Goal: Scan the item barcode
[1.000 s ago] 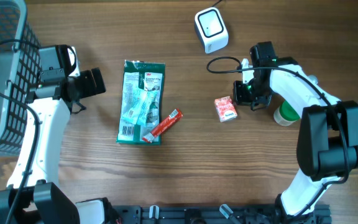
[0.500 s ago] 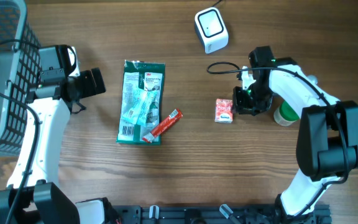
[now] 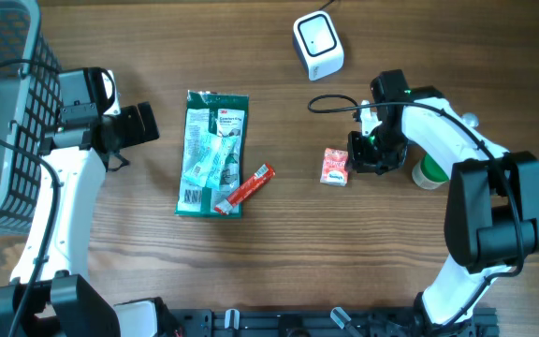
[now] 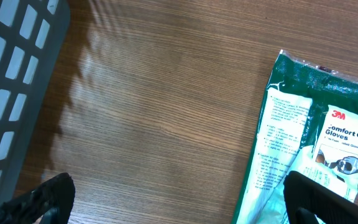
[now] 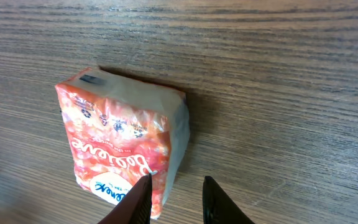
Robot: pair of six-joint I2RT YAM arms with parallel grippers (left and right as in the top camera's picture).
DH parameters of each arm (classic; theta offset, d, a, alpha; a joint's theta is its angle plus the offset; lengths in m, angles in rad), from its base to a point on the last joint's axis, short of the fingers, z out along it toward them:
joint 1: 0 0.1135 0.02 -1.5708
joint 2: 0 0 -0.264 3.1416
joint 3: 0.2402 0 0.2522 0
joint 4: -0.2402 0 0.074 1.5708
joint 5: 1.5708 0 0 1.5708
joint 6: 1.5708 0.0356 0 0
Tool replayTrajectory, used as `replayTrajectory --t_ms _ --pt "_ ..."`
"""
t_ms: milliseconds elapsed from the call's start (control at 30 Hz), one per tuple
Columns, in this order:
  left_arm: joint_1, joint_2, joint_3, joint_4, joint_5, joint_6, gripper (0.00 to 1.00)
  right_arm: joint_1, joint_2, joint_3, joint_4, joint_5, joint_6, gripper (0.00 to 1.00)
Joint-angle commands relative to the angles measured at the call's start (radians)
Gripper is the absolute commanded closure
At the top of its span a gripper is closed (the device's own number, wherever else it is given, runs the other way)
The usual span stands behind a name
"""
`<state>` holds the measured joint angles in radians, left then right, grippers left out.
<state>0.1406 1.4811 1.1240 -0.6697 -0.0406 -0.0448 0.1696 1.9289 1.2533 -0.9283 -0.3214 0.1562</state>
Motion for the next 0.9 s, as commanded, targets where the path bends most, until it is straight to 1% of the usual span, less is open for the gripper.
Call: replayTrajectory --t_ms 0,67,133,300,433,567,867 --pt "0.004 0.004 0.005 0.002 -0.01 0.015 0.0 0.003 0.001 -0.005 0.004 -0.037 0.003 0.7" --pt "0.004 0.004 0.005 0.002 -0.01 0.015 0.0 0.003 0.001 -0.005 0.015 -0.036 0.003 0.68" --pt "0.004 0.004 0.005 0.002 -0.01 0.015 0.0 0.003 0.001 -0.005 0.047 -0.038 0.005 0.68" --pt "0.004 0.004 0.005 0.002 -0.01 0.015 0.0 0.003 0.001 -0.005 0.078 -0.132 0.009 0.68" --pt "0.004 0.004 0.005 0.002 -0.01 0.015 0.0 0.003 0.001 -0.005 0.068 -0.087 0.015 0.68" --pt "0.004 0.004 0.005 0.002 -0.01 0.015 0.0 0.003 0.001 -0.005 0.05 -0.033 0.057 0.68" --pt "0.004 0.004 0.005 0.002 -0.01 0.015 0.0 0.003 0.001 -0.005 0.053 -0.034 0.056 0.69"
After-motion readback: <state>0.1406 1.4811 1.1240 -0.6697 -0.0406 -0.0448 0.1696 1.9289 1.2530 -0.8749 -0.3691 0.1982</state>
